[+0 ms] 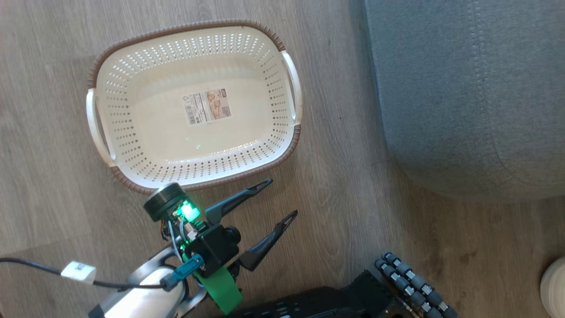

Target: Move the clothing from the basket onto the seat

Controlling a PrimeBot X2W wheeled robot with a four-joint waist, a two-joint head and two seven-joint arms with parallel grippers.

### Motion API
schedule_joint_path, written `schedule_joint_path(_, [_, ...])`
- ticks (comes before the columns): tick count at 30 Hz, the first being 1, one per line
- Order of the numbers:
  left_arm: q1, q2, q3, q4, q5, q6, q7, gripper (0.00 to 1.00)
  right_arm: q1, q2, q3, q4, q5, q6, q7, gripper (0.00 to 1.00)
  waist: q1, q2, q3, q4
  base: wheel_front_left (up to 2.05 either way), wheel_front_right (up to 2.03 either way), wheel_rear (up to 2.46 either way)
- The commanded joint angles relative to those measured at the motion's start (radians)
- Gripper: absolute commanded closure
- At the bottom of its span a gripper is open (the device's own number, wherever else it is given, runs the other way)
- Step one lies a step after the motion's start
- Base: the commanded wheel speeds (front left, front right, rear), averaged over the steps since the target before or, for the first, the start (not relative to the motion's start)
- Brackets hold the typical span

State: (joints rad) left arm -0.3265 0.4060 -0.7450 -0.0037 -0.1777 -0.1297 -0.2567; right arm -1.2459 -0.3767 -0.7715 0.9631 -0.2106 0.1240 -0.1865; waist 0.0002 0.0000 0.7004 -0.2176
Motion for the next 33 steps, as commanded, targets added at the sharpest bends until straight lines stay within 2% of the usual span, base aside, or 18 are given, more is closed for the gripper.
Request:
schedule_joint_path(1, [-0.005,0.011,0.025,-0.036,0.001,-0.001,-0.005,0.00,-0.016,-0.015,-0.011,-0.016,-0.030,0.007,0.014,1.00,-0.0002,0.0000,0.008,0.004,0.00,0.00,0.00])
schedule_joint_path(8, [-0.003,0.012,0.028,-0.039,0.000,-0.001,-0.005,0.00,0.002,0.032,-0.089,0.072,-0.168,0.007,0.104,1.00,-0.0002,0.0000,0.017,0.003,0.00,0.00,0.00])
schedule_joint_path(19, [-0.009,0.010,0.027,-0.030,-0.007,-0.001,-0.005,0.00,-0.016,0.088,-0.117,0.083,-0.255,0.007,0.090,1.00,-0.0002,0.0000,0.010,-0.005,0.00,0.00,0.00])
schedule_joint_path(21, [-0.011,0.006,0.021,-0.025,-0.006,-0.001,-0.005,0.00,-0.017,0.092,-0.125,0.074,-0.266,0.007,0.078,0.00,-0.0002,0.0000,-0.002,-0.007,0.00,0.00,0.00])
schedule_joint_path(27, [-0.019,-0.027,0.010,-0.010,-0.016,-0.001,-0.005,0.00,-0.002,0.092,-0.134,0.071,-0.311,0.007,0.084,0.00,-0.0002,0.0000,-0.060,-0.005,0.00,0.00,0.00])
schedule_joint_path(33, [-0.026,-0.073,-0.002,0.016,-0.021,-0.001,-0.005,0.00,0.021,0.086,-0.096,0.089,-0.362,0.007,0.098,0.00,-0.0002,0.0000,-0.137,-0.004,0.00,0.00,0.00])
